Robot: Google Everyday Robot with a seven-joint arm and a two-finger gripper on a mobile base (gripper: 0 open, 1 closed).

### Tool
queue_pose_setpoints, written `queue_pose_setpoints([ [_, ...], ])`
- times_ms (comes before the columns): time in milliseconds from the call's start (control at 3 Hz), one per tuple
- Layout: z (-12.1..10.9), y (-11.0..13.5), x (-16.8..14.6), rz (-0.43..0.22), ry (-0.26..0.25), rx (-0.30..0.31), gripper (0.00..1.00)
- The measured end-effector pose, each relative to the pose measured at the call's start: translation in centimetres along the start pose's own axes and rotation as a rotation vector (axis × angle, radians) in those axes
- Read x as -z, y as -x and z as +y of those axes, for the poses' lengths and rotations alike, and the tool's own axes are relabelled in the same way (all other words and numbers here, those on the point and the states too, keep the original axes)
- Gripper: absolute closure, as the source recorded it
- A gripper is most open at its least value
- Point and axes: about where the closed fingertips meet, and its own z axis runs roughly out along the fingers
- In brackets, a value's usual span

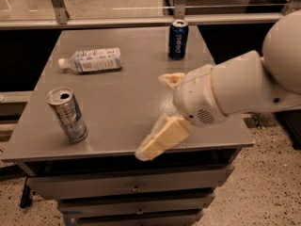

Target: Knock redbull can over

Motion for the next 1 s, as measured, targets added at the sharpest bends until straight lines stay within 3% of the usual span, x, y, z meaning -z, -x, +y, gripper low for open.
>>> queue_pose_setpoints([
  [333,1.83,3.69,-1.52,-0.088,0.044,0.016,0.0],
  [1000,1.8,3.74,-1.98,-0.102,0.039,0.019,0.0],
])
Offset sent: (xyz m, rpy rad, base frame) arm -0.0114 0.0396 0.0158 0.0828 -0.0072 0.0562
